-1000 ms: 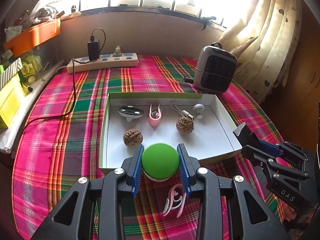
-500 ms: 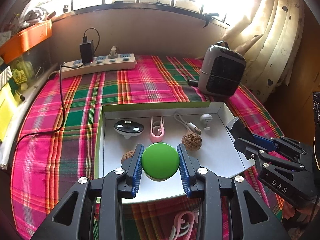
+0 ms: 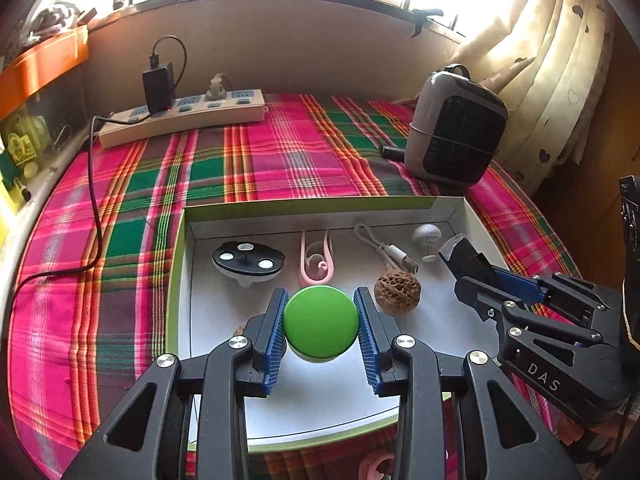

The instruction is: Organize objects

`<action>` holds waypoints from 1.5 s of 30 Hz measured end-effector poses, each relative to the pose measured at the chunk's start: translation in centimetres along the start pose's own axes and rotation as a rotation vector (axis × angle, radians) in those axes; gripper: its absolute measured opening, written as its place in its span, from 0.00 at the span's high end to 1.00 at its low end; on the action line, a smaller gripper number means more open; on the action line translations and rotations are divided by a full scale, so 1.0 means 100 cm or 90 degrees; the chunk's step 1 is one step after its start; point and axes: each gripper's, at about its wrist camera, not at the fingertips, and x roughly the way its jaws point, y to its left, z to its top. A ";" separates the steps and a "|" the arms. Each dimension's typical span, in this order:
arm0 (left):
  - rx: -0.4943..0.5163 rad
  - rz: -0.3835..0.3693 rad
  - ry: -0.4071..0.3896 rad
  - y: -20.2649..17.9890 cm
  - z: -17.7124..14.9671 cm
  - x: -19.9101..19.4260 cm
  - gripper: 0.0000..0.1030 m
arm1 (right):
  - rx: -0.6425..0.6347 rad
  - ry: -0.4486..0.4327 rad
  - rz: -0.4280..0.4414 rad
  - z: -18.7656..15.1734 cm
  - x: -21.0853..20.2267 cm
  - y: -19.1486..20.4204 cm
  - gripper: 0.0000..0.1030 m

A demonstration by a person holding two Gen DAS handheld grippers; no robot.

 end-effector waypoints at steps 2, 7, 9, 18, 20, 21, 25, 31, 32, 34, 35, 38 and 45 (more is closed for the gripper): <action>0.000 0.001 0.003 0.000 0.000 0.003 0.69 | 0.001 0.005 -0.001 -0.001 0.003 0.000 0.72; -0.002 0.002 0.014 0.002 0.000 0.010 0.69 | 0.001 0.014 0.003 -0.002 0.009 0.001 0.72; -0.003 0.002 0.016 0.002 0.000 0.012 0.69 | 0.000 0.016 0.003 -0.002 0.011 0.001 0.72; 0.000 0.004 0.021 0.002 0.001 0.017 0.69 | -0.011 0.020 -0.003 -0.002 0.018 0.007 0.72; -0.001 0.006 0.022 0.003 0.001 0.018 0.69 | -0.011 0.020 -0.002 -0.002 0.018 0.007 0.72; -0.002 0.008 0.022 0.003 0.001 0.018 0.69 | -0.012 0.020 -0.002 -0.002 0.018 0.007 0.72; -0.003 0.009 0.022 0.003 0.001 0.019 0.69 | -0.011 0.017 -0.005 -0.002 0.018 0.007 0.72; -0.002 0.014 0.025 0.005 0.001 0.021 0.69 | -0.008 0.013 -0.006 -0.001 0.018 0.006 0.72; -0.001 0.014 0.025 0.005 0.001 0.021 0.69 | -0.008 0.013 -0.006 -0.001 0.019 0.007 0.72; -0.002 0.014 0.025 0.005 0.001 0.021 0.69 | -0.008 0.013 -0.007 -0.001 0.019 0.006 0.72; -0.003 0.014 0.026 0.005 0.001 0.022 0.69 | -0.008 0.013 -0.006 -0.001 0.019 0.006 0.72; -0.004 0.014 0.026 0.006 0.001 0.022 0.69 | -0.010 0.012 -0.010 -0.001 0.019 0.006 0.72; -0.003 0.013 0.027 0.006 0.001 0.022 0.69 | -0.007 0.009 -0.009 -0.001 0.018 0.005 0.72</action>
